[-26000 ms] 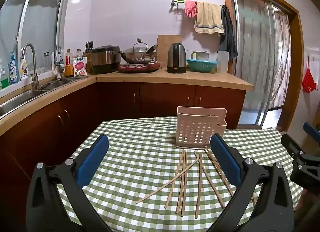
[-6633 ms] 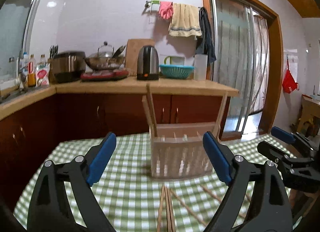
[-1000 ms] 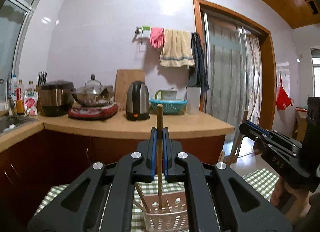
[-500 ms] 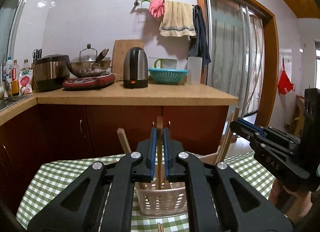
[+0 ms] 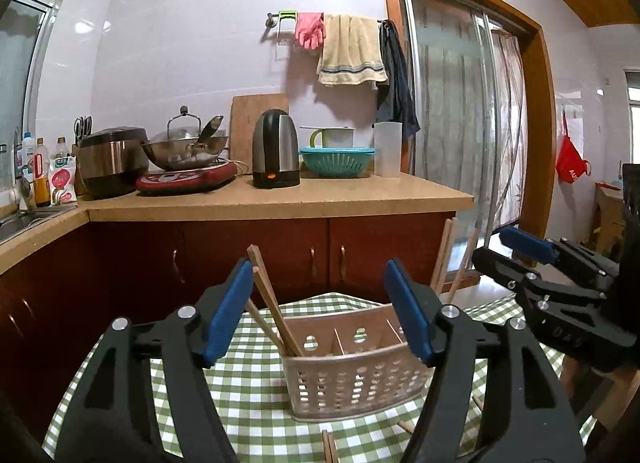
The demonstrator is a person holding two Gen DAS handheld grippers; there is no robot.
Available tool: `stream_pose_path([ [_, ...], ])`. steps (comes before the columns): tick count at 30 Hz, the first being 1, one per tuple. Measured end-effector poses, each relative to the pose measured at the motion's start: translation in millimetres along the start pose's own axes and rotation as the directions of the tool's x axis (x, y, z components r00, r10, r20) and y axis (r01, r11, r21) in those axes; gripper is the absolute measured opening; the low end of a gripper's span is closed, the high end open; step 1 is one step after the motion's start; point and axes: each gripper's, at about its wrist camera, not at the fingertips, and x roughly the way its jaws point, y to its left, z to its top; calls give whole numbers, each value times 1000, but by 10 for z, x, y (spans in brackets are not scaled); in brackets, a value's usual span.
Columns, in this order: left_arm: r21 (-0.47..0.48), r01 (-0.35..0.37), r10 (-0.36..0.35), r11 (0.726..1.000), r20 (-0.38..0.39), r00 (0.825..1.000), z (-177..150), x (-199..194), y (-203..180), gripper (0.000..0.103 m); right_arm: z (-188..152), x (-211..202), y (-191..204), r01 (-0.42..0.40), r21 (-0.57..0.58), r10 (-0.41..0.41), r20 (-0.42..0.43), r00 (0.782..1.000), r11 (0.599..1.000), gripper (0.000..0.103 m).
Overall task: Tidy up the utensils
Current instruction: 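Return both tools to the chopsticks and close each on one chopstick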
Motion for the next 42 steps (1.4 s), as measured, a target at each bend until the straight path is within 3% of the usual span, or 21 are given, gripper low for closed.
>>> stream_pose_path([
  [11, -41, -8, 6, 999, -57, 998, -382, -480, -12, 70, -290, -598, -35, 35, 15, -35, -39, 999, 999, 55],
  [20, -72, -41, 28, 997, -177, 984, -970, -690, -48, 70, -1028, -985, -45, 51, 33, -45, -155, 987, 998, 54],
  [30, -75, -73, 50, 994, -278, 959, -1520, -875, -118, 70, -1721, -1173, 19, 11, 52, 4, -289, 957, 999, 36],
  [36, -73, -82, 55, 994, -316, 947, -1707, -944, -146, 69, -1947, -1187, 84, -17, 52, 35, -353, 935, 999, 24],
  [42, -68, -89, 61, 994, -341, 938, -1811, -978, -138, 69, -2113, -1139, 91, -5, 56, 28, -426, 904, 998, 19],
])
